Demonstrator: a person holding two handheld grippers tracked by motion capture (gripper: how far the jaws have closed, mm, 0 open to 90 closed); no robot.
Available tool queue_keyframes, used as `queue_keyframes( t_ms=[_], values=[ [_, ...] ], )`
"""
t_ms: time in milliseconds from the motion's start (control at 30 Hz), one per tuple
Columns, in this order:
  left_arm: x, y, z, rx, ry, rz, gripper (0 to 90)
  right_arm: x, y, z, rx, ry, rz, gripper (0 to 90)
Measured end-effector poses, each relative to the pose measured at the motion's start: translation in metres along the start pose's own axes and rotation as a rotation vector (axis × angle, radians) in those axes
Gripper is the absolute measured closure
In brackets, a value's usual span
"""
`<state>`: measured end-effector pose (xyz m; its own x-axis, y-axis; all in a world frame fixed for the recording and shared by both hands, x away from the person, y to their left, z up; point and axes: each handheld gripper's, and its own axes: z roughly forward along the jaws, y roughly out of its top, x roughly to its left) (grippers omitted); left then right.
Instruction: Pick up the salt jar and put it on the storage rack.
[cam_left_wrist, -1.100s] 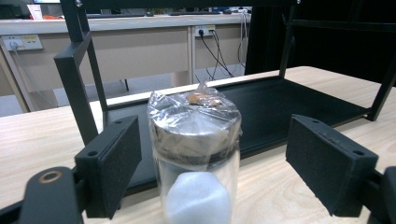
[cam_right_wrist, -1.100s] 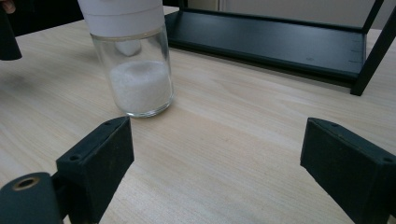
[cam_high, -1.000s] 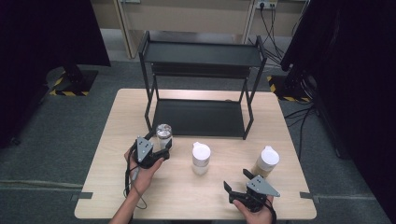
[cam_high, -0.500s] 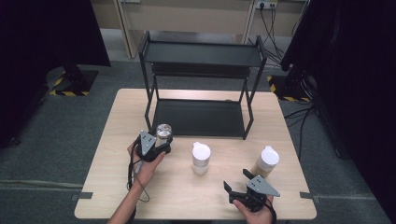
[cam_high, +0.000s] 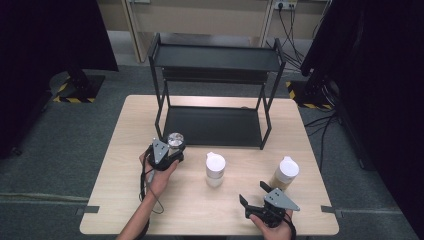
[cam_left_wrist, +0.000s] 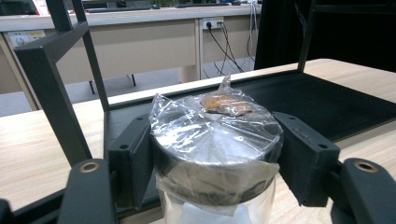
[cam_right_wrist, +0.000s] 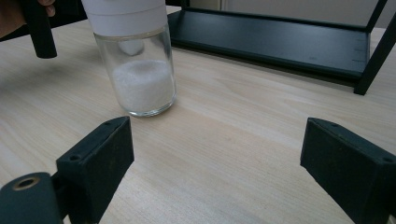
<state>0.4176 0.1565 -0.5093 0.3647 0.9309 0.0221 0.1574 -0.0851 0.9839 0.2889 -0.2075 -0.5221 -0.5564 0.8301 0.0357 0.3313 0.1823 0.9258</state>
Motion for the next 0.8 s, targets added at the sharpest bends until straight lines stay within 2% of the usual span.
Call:
queue_keyframes(
  t_ms=[200, 333, 367, 633, 800],
  values=[
    [0.001, 0.001, -0.001, 0.007, -0.002, -0.005, 34.5, 0.0, 0.0, 0.0, -0.001, 0.001, 0.0, 9.8],
    [0.001, 0.004, -0.002, -0.009, -0.01, 0.002, 34.5, 0.0, 0.0, 0.0, -0.001, 0.001, 0.003, 9.8],
    [0.0, 0.005, -0.004, -0.006, -0.002, -0.007, 34.6, 0.0, 0.0, 0.0, -0.002, 0.001, 0.002, 9.8],
    [0.0, 0.023, -0.006, -0.036, 0.001, 0.002, 34.6, 0.002, -0.001, -0.002, -0.017, -0.005, -0.007, 9.8],
    [0.0, 0.029, -0.002, -0.038, 0.008, 0.003, 34.6, 0.001, -0.001, -0.003, -0.021, -0.003, 0.002, 9.8]
  ],
)
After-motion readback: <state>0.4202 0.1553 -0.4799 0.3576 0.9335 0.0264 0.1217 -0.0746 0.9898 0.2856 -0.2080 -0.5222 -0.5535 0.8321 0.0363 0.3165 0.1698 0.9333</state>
